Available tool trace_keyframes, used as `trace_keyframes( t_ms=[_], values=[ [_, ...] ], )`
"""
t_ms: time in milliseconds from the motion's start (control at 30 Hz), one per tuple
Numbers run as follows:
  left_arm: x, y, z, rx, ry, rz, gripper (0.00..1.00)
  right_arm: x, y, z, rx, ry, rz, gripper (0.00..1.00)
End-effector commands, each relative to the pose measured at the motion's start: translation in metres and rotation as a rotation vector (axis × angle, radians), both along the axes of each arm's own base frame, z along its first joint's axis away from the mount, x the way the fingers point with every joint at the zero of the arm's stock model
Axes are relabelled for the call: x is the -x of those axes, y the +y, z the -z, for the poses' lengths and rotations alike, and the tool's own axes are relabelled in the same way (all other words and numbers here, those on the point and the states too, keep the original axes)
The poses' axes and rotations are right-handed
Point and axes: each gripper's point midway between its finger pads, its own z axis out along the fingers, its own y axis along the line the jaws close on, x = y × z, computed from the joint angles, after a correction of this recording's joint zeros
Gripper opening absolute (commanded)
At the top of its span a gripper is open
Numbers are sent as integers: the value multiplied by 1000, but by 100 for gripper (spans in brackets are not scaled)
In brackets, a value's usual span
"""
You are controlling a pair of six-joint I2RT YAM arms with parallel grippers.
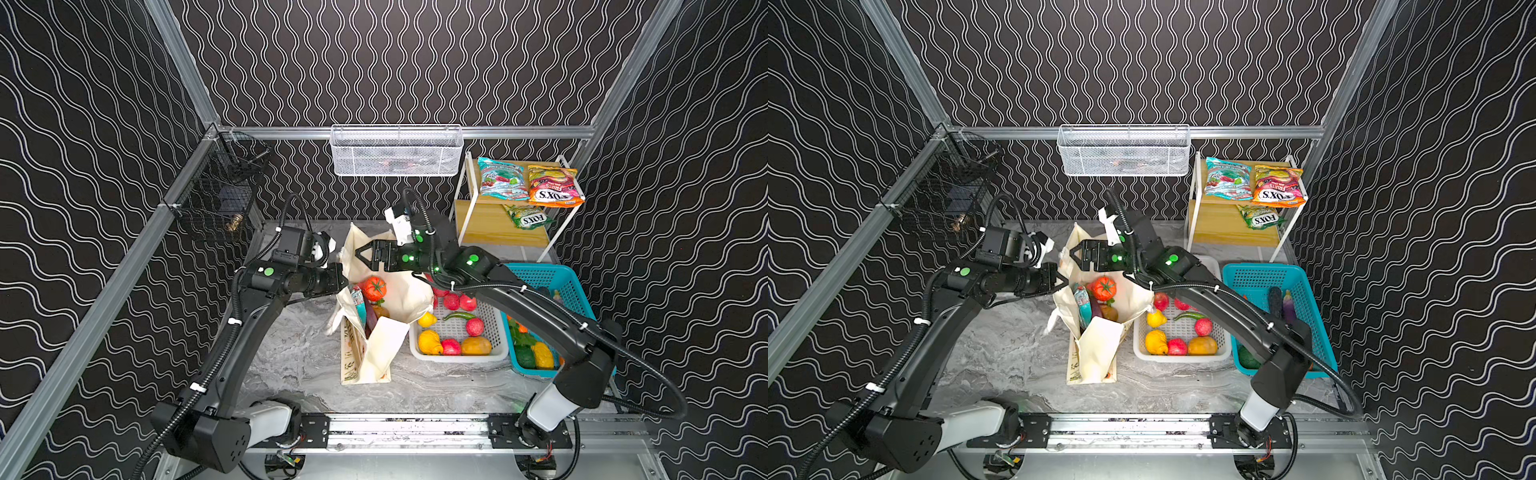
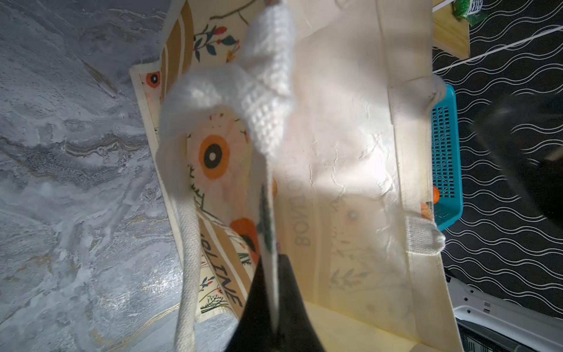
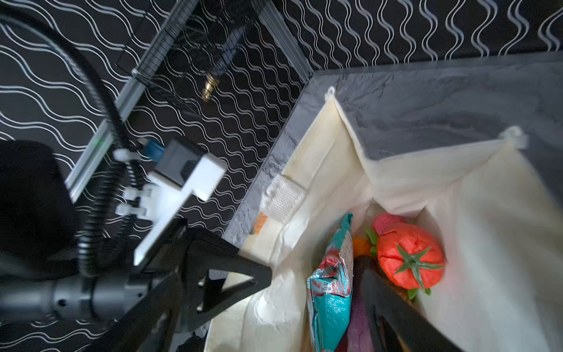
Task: Place the food into the grocery bag and tie it
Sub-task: 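Lower the teal bag into the tote and open the right gripper, then withdraw the right gripper from the tote toward the snack shelf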
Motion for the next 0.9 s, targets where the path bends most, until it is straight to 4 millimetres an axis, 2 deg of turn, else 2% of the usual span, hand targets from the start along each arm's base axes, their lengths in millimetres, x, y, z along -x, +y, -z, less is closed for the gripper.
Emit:
trace_keyframes(
  t_ms=[0, 200, 333, 433, 667, 867],
  values=[
    [-1, -1, 0, 0, -10, 14, 0, -5, -17, -27, -22, -74, 64, 91],
    [0, -1, 1, 1, -9, 17, 0, -10, -54, -63, -85, -149, 163, 88],
    [0, -1, 1, 0, -8, 15, 0, -20, -91, -79, -133, -174, 257, 85],
    [0, -1, 1, -1, -7, 16, 0, -33, -132, -85, -168, -168, 362, 81],
    [1, -1, 1, 0, -8, 15, 0, -61, -251, -84, -204, -162, 663, 72],
    [0, -2, 3, 2, -5, 18, 0, -69, -329, -86, -262, -175, 845, 64]
  ],
)
